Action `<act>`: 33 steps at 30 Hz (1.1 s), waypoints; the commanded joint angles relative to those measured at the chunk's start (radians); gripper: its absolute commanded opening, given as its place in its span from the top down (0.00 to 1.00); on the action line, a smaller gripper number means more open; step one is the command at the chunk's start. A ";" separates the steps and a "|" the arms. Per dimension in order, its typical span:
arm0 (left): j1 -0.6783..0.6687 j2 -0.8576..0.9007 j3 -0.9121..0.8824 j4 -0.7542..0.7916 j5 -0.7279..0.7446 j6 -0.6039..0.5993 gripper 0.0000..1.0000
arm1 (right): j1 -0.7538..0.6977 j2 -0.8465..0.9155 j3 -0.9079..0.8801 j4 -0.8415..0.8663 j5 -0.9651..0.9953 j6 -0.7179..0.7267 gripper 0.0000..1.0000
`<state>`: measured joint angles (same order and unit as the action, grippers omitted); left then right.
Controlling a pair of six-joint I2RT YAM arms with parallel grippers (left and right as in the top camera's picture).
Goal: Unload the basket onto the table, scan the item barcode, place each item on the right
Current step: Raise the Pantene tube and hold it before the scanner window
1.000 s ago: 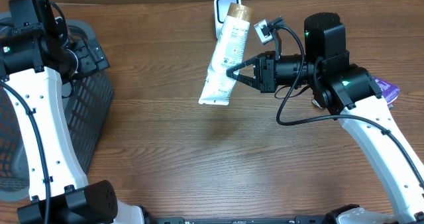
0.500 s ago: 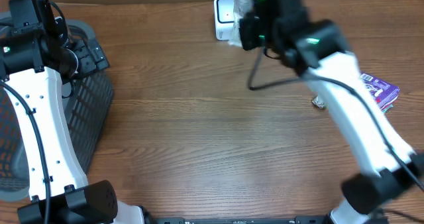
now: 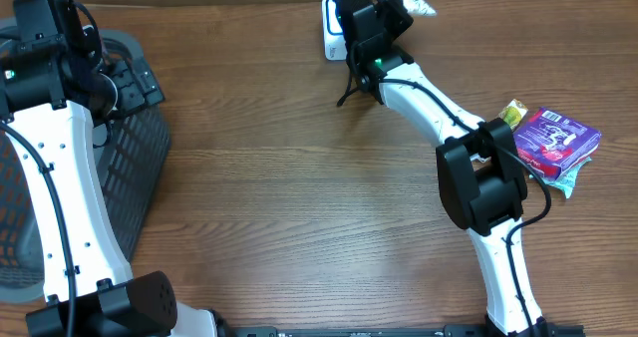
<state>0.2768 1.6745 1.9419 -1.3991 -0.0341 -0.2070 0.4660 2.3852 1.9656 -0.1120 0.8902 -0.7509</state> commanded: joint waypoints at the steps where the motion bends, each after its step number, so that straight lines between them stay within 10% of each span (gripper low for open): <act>1: 0.004 0.003 0.008 0.000 0.005 -0.010 0.00 | 0.002 0.003 0.024 0.059 0.001 -0.092 0.96; 33: 0.004 0.003 0.008 0.000 0.005 -0.010 0.01 | 0.107 0.054 0.019 0.022 0.060 -0.197 0.96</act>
<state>0.2768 1.6745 1.9419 -1.3994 -0.0345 -0.2070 0.5365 2.4847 1.9652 -0.0822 0.8864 -0.9283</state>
